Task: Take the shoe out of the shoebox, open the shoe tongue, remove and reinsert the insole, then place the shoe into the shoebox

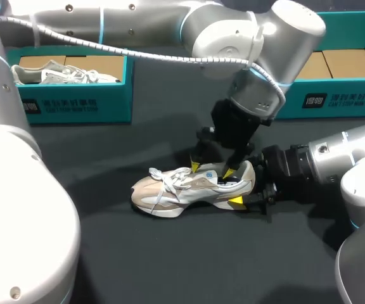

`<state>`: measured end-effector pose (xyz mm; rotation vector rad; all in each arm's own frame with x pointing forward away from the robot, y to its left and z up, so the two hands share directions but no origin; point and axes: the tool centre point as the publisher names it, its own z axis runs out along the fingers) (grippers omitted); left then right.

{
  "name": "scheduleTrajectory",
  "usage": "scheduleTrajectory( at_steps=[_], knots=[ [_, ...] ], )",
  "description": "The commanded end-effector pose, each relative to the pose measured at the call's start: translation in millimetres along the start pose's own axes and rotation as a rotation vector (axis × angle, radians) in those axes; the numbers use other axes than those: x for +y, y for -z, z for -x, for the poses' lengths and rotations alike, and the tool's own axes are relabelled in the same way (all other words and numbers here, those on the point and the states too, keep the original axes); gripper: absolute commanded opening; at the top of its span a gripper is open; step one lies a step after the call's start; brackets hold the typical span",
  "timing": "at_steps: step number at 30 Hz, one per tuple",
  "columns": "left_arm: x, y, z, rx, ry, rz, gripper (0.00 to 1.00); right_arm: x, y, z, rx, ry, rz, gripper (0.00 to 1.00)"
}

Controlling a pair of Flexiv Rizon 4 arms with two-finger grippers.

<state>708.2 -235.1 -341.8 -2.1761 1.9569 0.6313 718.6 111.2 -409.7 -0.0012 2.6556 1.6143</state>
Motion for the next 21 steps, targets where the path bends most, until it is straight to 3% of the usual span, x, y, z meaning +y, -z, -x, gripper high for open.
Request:
scheduleTrajectory(
  at_steps=[1, 11, 17, 21],
  knots=[
    [6, -4, -6.2, -0.056, 0.087, 0.002, 0.85, 0.8, -2, -0.8, -0.002, 0.0, -0.003, 0.0],
    [10, -15, 5.7, -0.131, 0.101, 0.054, 0.7, 0.8, -2, -0.8, -0.002, 0.0, -0.003, 0.0],
    [12, -14, 14.2, -0.158, 0.102, 0.07, 0.52, 0.8, -2, -0.8, -0.002, 0.0, -0.003, 0.0],
    [12, -14, 19.4, -0.166, 0.1, 0.078, 0.46, 0.8, -2, -0.8, -0.002, 0.0, -0.003, 0.0]
  ],
)
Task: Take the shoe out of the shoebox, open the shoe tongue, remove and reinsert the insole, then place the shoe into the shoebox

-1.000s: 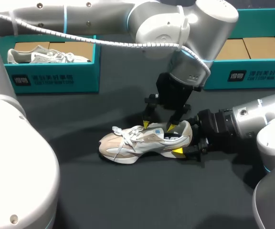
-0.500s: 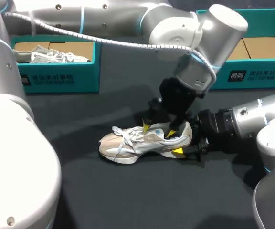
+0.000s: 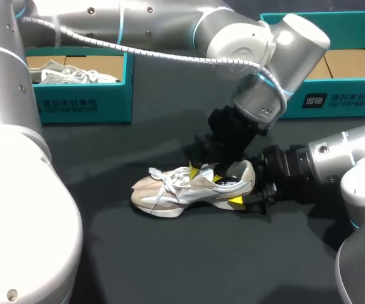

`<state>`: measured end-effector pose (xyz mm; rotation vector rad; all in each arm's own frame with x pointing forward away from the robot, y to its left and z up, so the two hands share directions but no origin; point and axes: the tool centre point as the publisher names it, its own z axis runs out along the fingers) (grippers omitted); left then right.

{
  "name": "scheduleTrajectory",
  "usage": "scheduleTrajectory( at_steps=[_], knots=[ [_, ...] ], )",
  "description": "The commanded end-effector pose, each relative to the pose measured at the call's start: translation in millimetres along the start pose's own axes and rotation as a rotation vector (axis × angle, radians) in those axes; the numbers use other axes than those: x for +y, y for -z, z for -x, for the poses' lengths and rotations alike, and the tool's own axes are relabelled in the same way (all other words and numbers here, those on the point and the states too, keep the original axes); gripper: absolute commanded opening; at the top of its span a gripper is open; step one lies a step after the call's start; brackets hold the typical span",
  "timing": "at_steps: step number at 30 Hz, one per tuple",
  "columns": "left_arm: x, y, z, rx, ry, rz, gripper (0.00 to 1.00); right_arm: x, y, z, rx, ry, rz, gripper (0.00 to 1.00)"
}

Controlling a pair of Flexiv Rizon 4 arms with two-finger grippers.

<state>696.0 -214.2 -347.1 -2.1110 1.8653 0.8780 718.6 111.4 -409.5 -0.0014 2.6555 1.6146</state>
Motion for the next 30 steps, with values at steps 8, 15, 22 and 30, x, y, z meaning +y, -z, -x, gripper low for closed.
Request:
scheduleTrajectory(
  at_steps=[8, 15, 22, 30],
  knots=[
    [5, 7, 13.0, 0.016, 0.043, -0.013, 0.48, 0.6, -2, -0.8, -0.002, 0.0, -0.003, 0.0],
    [7, 8, 15.4, 0.009, -0.009, -0.032, 0.47, 0.6, -2, -0.8, -0.002, 0.0, -0.003, 0.0],
    [6, 5, 14.3, -0.017, -0.045, -0.042, 0.46, 0.6, -2, -0.8, -0.002, 0.0, -0.003, 0.0],
    [0, 8, 17.2, -0.024, -0.053, -0.038, 0.44, 0.6, -2, -0.8, -0.002, 0.0, -0.003, 0.0]
  ],
)
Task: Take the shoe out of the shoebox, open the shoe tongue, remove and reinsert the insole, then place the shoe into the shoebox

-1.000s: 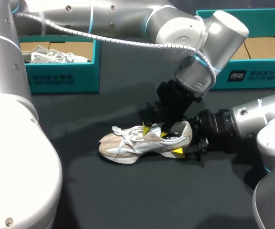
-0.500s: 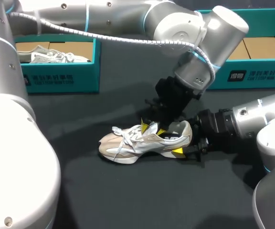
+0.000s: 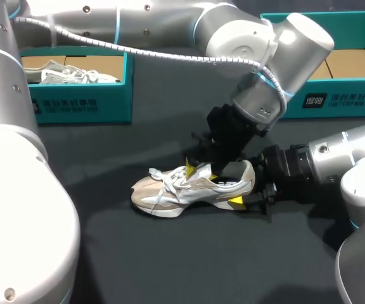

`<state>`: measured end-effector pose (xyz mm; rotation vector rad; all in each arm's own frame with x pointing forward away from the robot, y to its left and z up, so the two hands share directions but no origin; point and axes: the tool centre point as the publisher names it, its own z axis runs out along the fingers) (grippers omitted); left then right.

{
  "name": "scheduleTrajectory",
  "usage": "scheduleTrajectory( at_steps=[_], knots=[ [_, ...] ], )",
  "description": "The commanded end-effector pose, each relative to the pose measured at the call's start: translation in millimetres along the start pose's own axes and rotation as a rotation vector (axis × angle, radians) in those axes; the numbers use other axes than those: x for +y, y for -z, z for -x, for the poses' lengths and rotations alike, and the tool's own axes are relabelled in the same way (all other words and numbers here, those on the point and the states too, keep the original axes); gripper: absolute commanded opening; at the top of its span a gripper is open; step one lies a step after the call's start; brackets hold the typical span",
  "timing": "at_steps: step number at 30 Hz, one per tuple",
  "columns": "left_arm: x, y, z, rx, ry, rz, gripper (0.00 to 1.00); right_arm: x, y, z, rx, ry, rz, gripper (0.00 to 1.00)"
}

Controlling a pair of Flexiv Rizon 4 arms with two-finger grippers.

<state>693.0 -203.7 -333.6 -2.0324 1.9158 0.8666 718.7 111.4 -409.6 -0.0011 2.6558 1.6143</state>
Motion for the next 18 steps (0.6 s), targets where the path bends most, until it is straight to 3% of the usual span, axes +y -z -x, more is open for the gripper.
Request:
scheduleTrajectory(
  at_steps=[1, 8, 16, 18],
  knots=[
    [-5, 4, 1.2, -0.001, -0.003, -0.001, 0.44, 0.6, -2, -0.8, -0.002, 0.0, -0.003, 0.0],
    [-13, 9, -4.5, -0.018, -0.016, -0.017, 0.4, 0.6, -2, -0.8, -0.002, 0.0, -0.003, 0.0],
    [-8, 8, 5.2, -0.001, -0.039, -0.022, 0.02, 0.6, -2, -0.8, -0.002, 0.0, -0.003, 0.0],
    [-7, 8, 10.9, 0.015, -0.036, -0.025, 0.0, 0.6, -2, -0.8, -0.002, 0.0, -0.003, 0.0]
  ],
)
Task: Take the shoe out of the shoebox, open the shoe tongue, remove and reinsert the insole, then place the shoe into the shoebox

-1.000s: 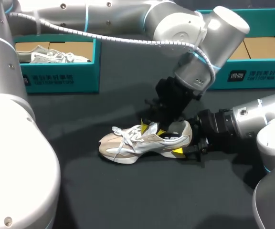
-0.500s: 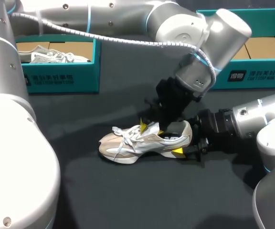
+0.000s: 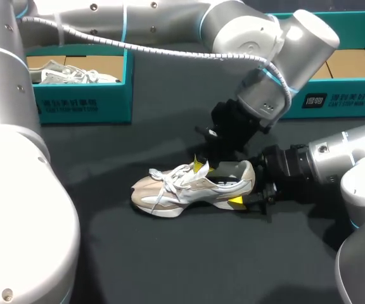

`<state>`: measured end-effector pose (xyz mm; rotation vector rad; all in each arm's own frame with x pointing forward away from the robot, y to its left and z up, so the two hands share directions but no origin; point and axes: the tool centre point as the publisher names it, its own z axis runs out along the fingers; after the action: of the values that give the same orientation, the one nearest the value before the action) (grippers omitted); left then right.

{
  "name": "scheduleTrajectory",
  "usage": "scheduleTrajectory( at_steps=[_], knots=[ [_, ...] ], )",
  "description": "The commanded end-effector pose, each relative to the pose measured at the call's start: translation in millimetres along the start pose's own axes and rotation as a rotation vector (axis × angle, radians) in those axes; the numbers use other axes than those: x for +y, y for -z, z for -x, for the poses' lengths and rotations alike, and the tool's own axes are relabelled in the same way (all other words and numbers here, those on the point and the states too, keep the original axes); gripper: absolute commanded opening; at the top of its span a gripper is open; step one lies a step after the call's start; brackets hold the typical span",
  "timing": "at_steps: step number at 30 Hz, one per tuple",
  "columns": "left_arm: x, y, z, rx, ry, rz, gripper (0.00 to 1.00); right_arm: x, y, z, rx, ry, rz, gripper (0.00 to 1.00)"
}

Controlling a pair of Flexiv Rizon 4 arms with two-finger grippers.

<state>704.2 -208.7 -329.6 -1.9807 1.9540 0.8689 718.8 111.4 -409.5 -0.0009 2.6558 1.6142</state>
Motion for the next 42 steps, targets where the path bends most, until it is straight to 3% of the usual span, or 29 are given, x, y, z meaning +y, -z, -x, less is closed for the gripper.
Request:
scheduleTrajectory(
  at_steps=[1, 13, 23, 33, 38, 42],
  knots=[
    [3, -1, 16.1, 0.043, 0.01, -0.013, 0.0, 0.6, -2, -0.9, -0.002, 0.0, -0.003, 0.0],
    [4, -5, 66.3, 0.222, 0.08, -0.015, 0.0, 0.6, -2, -0.9, -0.002, 0.0, -0.003, 0.0],
    [1, -18, 82.7, 0.239, 0.146, -0.037, 0.0, 0.6, -2, -0.9, -0.002, 0.0, -0.003, 0.0],
    [-8, -41, 81.2, 0.181, 0.17, -0.007, 0.18, 0.6, -2, -0.9, -0.002, 0.0, -0.003, 0.0],
    [-9, -50, 83.9, 0.154, 0.166, -0.014, 0.38, 0.6, -2, -0.9, -0.002, 0.0, -0.003, 0.0],
    [-8, -56, 87.8, 0.13, 0.146, -0.024, 0.45, 0.6, -2, -0.9, -0.002, 0.0, -0.003, 0.0]
  ],
)
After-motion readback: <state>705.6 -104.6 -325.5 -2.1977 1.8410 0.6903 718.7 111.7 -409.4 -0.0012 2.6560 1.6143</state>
